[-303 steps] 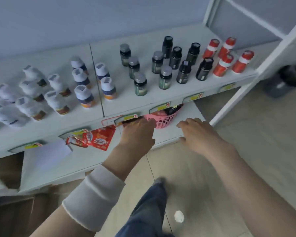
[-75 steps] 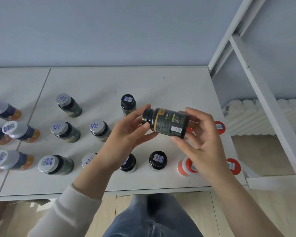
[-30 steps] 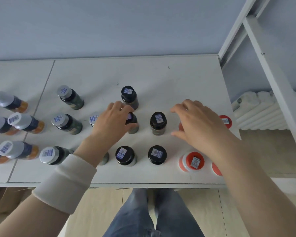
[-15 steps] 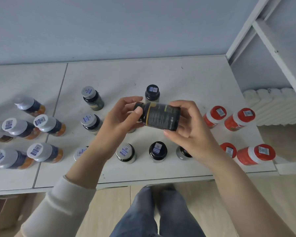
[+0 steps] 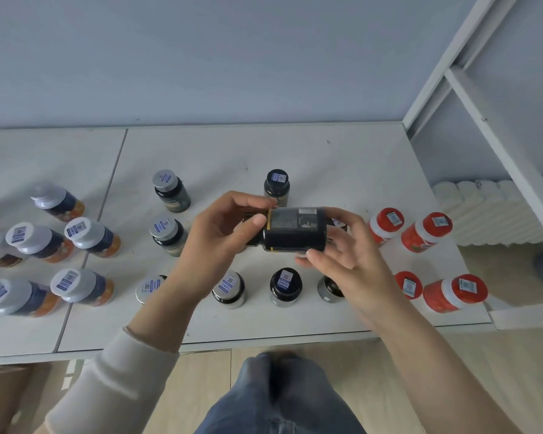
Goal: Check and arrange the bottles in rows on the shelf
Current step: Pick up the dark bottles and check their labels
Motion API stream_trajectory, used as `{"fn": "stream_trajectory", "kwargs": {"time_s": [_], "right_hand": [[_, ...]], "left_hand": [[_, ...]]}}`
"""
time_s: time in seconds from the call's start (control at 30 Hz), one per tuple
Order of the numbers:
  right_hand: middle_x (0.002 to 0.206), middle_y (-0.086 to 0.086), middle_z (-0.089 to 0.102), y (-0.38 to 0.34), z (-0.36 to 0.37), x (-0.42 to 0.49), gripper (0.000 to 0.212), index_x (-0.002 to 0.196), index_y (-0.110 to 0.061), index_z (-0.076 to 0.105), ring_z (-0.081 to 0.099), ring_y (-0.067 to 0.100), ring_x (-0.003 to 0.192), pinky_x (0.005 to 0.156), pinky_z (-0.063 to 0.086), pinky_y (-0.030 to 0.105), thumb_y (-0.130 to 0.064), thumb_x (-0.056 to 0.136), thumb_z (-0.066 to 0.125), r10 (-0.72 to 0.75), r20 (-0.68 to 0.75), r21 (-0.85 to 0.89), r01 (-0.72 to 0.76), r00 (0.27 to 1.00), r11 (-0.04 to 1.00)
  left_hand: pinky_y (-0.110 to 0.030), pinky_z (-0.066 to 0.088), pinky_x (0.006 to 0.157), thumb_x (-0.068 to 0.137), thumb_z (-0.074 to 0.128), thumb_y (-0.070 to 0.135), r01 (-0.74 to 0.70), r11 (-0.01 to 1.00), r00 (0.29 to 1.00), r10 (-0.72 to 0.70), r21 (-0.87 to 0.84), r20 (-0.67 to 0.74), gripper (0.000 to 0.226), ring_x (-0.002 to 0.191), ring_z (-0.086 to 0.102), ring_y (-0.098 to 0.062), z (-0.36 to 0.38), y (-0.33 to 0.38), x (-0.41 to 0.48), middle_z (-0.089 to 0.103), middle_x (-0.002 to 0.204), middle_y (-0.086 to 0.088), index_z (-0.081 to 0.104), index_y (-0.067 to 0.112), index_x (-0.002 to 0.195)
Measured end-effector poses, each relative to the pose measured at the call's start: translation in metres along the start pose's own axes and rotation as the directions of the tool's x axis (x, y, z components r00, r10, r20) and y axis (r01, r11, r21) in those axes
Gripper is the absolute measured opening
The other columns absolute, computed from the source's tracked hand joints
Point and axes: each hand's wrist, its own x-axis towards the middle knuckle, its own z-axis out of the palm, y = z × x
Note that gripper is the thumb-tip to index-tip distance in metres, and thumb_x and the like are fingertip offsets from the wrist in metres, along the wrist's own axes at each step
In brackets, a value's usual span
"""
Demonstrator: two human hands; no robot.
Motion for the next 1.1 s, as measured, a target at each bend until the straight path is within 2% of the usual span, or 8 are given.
{"fn": "stream_trajectory", "kwargs": {"time_s": [0.17, 0.3, 0.5, 0.67, 0.8, 0.97, 1.03, 1.1], "right_hand": [[0.113, 0.001, 0.060, -0.001, -0.003, 0.002, 0.051, 0.115, -0.025, 0.048, 0.064, 0.015, 0.102, 0.092, 0.053, 0.042, -0.011, 0.070, 0.068, 0.004, -0.028, -0.051, -0.006, 1.000, 0.999], [0.110, -0.003, 0.060, 0.000, -0.007, 0.001, 0.052, 0.109, -0.024, 0.049, 0.059, 0.016, 0.107, 0.090, 0.053, 0.046, -0.010, 0.065, 0.072, -0.069, -0.014, 0.010, 0.069, 0.998, 0.998], [0.108, 0.000, 0.062, -0.003, -0.011, 0.004, 0.048, 0.112, -0.021, 0.049, 0.068, 0.015, 0.094, 0.073, 0.055, 0.020, 0.002, 0.076, 0.069, 0.032, -0.059, -0.002, -0.033, 0.998, 0.999], [0.106, 0.001, 0.060, -0.006, -0.003, 0.008, 0.050, 0.106, -0.026, 0.053, 0.066, 0.014, 0.092, 0.069, 0.053, 0.014, -0.003, 0.069, 0.077, -0.166, -0.127, -0.287, 0.124, 0.978, 0.950], [0.103, 0.004, 0.060, -0.011, 0.005, 0.016, 0.053, 0.112, -0.018, 0.056, 0.064, 0.020, 0.082, 0.062, 0.054, 0.018, -0.025, 0.066, 0.082, -0.334, -0.182, -0.630, 0.151, 0.925, 0.762], [0.101, -0.001, 0.058, -0.013, -0.006, 0.016, 0.055, 0.112, -0.013, 0.054, 0.064, 0.018, 0.082, 0.067, 0.055, 0.023, -0.029, 0.066, 0.080, -0.237, -0.060, -0.756, 0.112, 0.970, 0.645], [0.107, 0.004, 0.058, -0.013, -0.019, 0.020, 0.056, 0.114, -0.012, 0.054, 0.062, 0.021, 0.090, 0.069, 0.056, 0.030, -0.030, 0.068, 0.079, -0.201, 0.047, -0.908, 0.125, 0.979, 0.401], [0.114, 0.008, 0.057, -0.016, -0.030, 0.026, 0.055, 0.117, -0.012, 0.055, 0.059, 0.027, 0.098, 0.069, 0.051, 0.033, -0.029, 0.070, 0.078, -0.176, 0.102, -0.989, 0.119, 0.979, 0.090]], "left_hand": [[-0.024, 0.051, 0.083, 0.070, 0.068, 0.028, 0.002, 1.000, 0.999, -0.002, 0.008, 0.034, 0.037, 0.112, 0.060, -0.017, 0.003, -0.002, 0.000, 0.065, 0.114, 0.004, 0.057, 0.021, 0.105], [-0.030, 0.053, 0.083, 0.071, 0.066, 0.035, 0.139, 0.990, 0.986, -0.139, 0.005, 0.087, 0.046, 0.103, 0.064, -0.017, 0.004, -0.006, -0.002, 0.065, 0.112, -0.003, 0.055, 0.017, 0.113], [-0.029, 0.052, 0.085, 0.074, 0.066, 0.018, 0.125, 0.980, 0.988, -0.109, -0.157, 0.106, 0.043, 0.106, 0.063, -0.015, 0.007, -0.006, 0.002, 0.067, 0.115, 0.006, 0.059, 0.027, 0.116], [-0.026, 0.053, 0.082, 0.089, 0.054, 0.014, 0.268, 0.906, 0.963, -0.262, -0.329, 0.063, 0.034, 0.097, 0.065, -0.015, 0.010, -0.014, 0.011, 0.067, 0.110, -0.002, 0.055, 0.018, 0.123], [-0.024, 0.054, 0.079, 0.090, 0.043, 0.019, 0.368, 0.844, 0.927, -0.363, -0.390, 0.090, 0.038, 0.092, 0.067, -0.014, 0.010, -0.015, 0.021, 0.063, 0.115, -0.008, 0.051, 0.008, 0.126], [-0.019, 0.052, 0.077, 0.085, 0.061, 0.016, 0.317, 0.929, 0.948, -0.302, -0.193, 0.102, 0.030, 0.089, 0.066, -0.010, -0.001, -0.011, 0.031, 0.070, 0.100, 0.002, 0.058, 0.014, 0.115], [-0.017, 0.049, 0.081, 0.082, 0.067, 0.011, 0.212, 0.971, 0.973, -0.220, 0.112, 0.067, 0.032, 0.095, 0.064, -0.007, -0.003, -0.006, 0.038, 0.068, 0.104, 0.003, 0.060, 0.021, 0.111], [-0.012, 0.047, 0.083, 0.079, 0.070, 0.005, 0.083, 0.893, 0.990, -0.126, 0.443, 0.069, 0.038, 0.096, 0.059, 0.002, 0.000, -0.007, 0.043, 0.063, 0.108, 0.004, 0.060, 0.026, 0.109]]}}
